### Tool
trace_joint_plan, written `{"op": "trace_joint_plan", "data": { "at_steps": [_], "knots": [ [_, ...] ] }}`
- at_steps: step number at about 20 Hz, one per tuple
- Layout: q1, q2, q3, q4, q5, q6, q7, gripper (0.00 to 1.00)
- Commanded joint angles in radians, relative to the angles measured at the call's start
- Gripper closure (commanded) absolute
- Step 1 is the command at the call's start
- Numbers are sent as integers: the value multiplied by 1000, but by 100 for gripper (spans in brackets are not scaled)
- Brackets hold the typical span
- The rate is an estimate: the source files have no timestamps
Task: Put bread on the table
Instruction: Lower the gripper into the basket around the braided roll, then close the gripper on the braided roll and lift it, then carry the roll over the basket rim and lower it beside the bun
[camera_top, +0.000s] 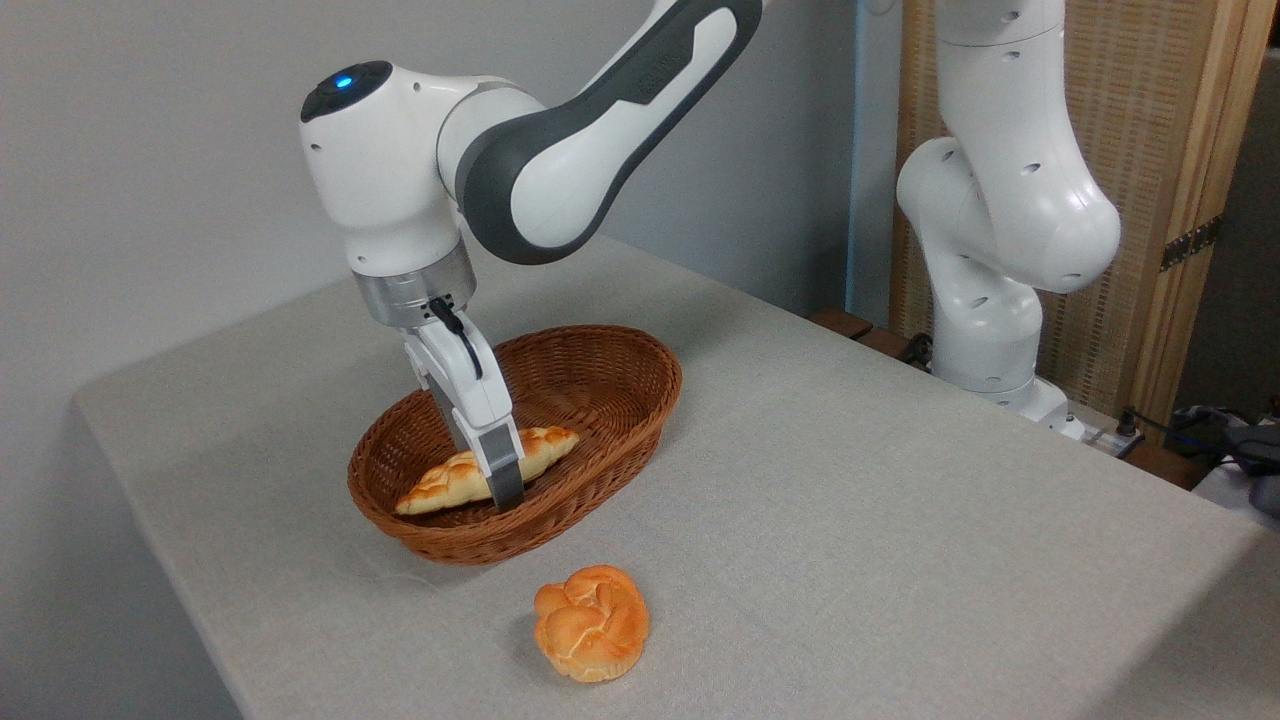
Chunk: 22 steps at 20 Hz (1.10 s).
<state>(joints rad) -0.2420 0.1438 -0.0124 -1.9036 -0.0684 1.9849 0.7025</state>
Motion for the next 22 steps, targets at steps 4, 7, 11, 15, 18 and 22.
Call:
{"op": "trace_joint_plan", "data": {
  "at_steps": [4, 7, 11, 15, 18, 22],
  "knots": [
    [-3, -7, 2, -12, 12, 17, 6, 61],
    [-3, -12, 2, -11, 12, 14, 3, 61],
    [-3, -33, 2, -9, 9, 5, 0, 61],
    [1, -88, 11, -2, -1, -41, 5, 59],
    [7, -122, 17, 5, -8, -78, 2, 58],
    [23, -193, 74, 3, -16, -138, 6, 55]
  ]
}}
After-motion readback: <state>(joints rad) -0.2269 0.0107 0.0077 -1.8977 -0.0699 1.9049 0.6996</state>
